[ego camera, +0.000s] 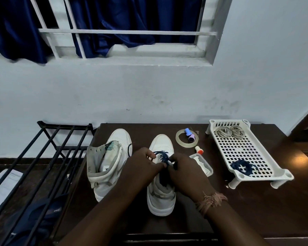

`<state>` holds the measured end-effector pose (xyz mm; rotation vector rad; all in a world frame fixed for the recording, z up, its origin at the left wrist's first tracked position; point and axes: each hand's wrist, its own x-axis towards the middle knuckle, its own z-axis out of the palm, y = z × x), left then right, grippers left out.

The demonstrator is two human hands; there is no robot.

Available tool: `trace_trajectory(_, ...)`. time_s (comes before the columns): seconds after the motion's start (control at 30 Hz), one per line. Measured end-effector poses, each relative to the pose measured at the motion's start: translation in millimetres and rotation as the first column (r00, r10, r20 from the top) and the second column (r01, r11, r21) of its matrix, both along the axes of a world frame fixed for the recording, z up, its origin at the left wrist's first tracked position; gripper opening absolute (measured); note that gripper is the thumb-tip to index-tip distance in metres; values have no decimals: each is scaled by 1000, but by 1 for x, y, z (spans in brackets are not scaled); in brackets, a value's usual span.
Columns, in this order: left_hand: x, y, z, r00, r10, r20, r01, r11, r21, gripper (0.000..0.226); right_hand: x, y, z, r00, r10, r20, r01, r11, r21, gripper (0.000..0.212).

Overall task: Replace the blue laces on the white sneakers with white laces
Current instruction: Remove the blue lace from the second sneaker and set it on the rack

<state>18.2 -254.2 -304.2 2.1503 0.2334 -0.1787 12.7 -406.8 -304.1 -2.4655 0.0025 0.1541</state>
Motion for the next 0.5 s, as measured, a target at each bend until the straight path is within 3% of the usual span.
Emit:
trace_trajectory(0.07,2,4,2,999,-35,0,35,999,39,24,1,-3,-2,999,-8,-42,10,998,59,11)
trace_trajectory(0.13,4,8,1,998,-61,-5,61,998,35,8,3,-10,2,982,-54,-179,102,957,272,13)
trace_trajectory(0.2,3,10,0,996,-86,-7,86,996,38,6,2,-14,9,926,-64,-371,250,841,479,15)
trace_trajectory(0.27,3,9,0,993,-116,-13,116,993,24,12,4,-14,10,913,-60,-404,283,807,518,18)
trace_trajectory(0.37,5,9,-3,987,-158,6,158,985,-76,29,4,-12,4,973,-59,-222,152,889,432,20)
trace_trajectory(0.5,7,8,-7,990,-106,98,120,982,-145,22,4,-11,-1,989,5,145,-35,979,202,18)
